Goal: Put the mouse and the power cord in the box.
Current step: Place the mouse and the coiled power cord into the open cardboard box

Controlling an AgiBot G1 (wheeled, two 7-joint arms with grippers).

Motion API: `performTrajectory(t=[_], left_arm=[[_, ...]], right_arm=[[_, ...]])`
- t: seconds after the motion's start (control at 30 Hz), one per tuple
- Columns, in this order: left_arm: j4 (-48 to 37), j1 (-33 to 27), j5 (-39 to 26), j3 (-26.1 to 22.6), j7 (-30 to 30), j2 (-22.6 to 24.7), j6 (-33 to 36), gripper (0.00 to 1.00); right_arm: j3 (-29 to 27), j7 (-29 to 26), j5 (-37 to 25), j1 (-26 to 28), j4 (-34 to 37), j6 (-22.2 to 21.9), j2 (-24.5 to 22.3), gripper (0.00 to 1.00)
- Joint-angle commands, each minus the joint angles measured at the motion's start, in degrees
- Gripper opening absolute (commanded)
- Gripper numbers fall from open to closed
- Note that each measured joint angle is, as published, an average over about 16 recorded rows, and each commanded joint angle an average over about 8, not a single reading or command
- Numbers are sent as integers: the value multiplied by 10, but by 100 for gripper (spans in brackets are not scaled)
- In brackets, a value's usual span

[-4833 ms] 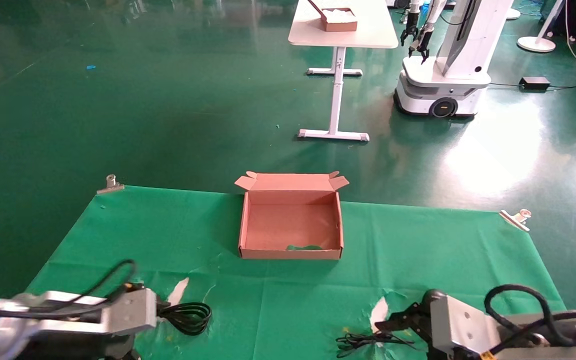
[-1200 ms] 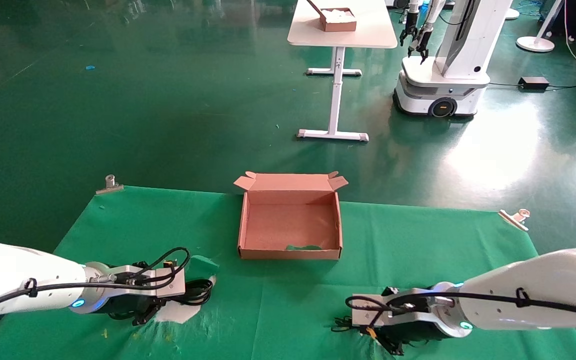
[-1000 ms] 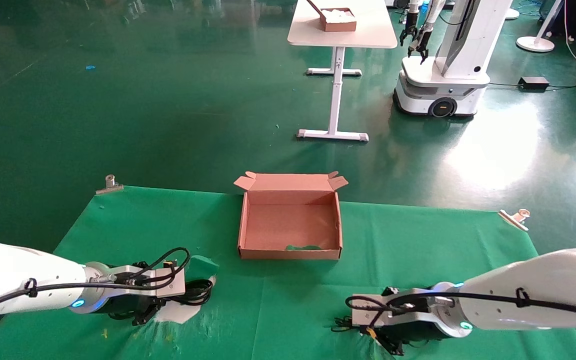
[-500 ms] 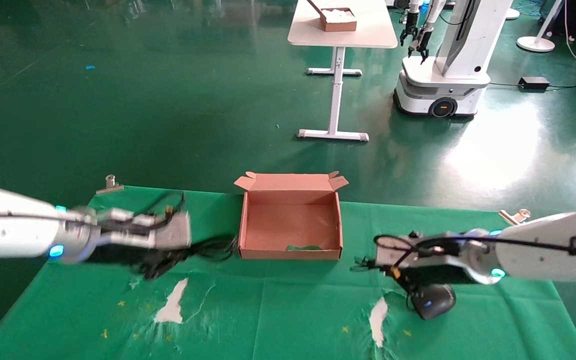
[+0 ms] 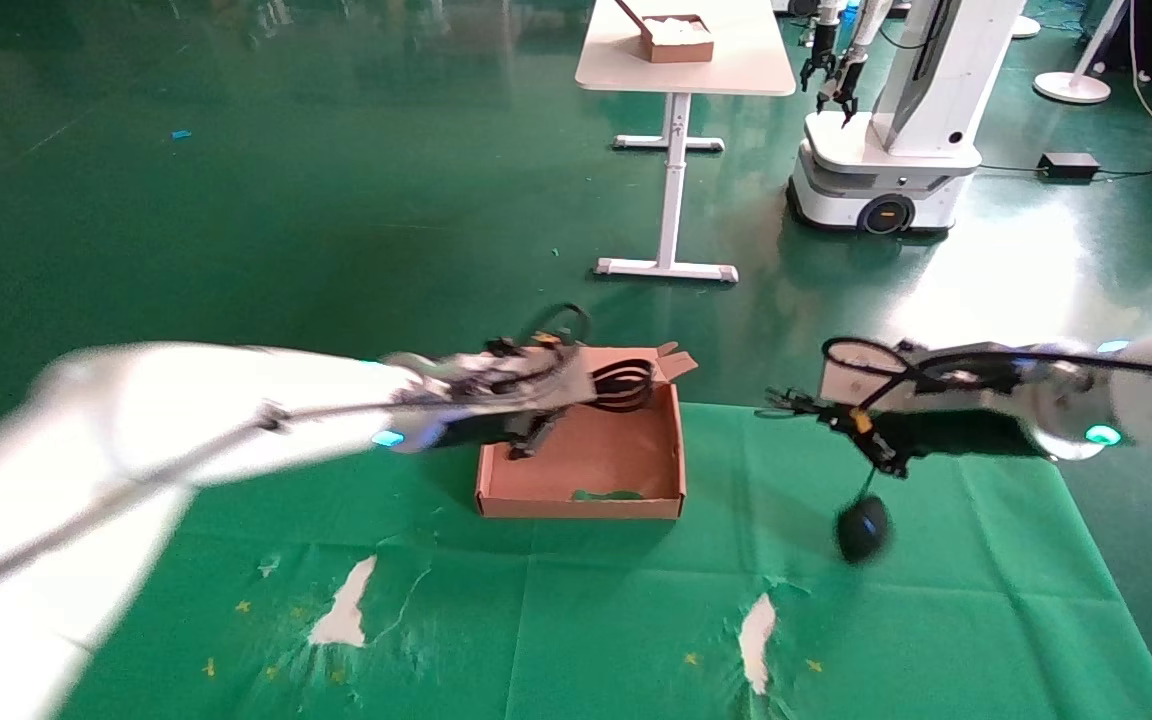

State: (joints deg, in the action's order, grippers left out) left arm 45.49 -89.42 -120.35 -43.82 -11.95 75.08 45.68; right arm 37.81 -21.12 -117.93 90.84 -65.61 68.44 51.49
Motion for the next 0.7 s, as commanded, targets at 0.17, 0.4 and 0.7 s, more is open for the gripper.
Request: performTrajectory(t=[0.17, 0.4, 0.7], left_arm=[[-35, 24, -18, -77, 15, 36, -131, 50], [-47, 12, 5, -169, -21, 36, -190, 100], [-57, -8, 37, -245, -60, 35, -219, 100]], right_arm=[[-8, -33, -11, 16, -52, 23, -31, 0], [-16, -63, -14, 24, -100, 45, -55, 0], [-15, -59, -16, 43, -101, 44, -37, 0]])
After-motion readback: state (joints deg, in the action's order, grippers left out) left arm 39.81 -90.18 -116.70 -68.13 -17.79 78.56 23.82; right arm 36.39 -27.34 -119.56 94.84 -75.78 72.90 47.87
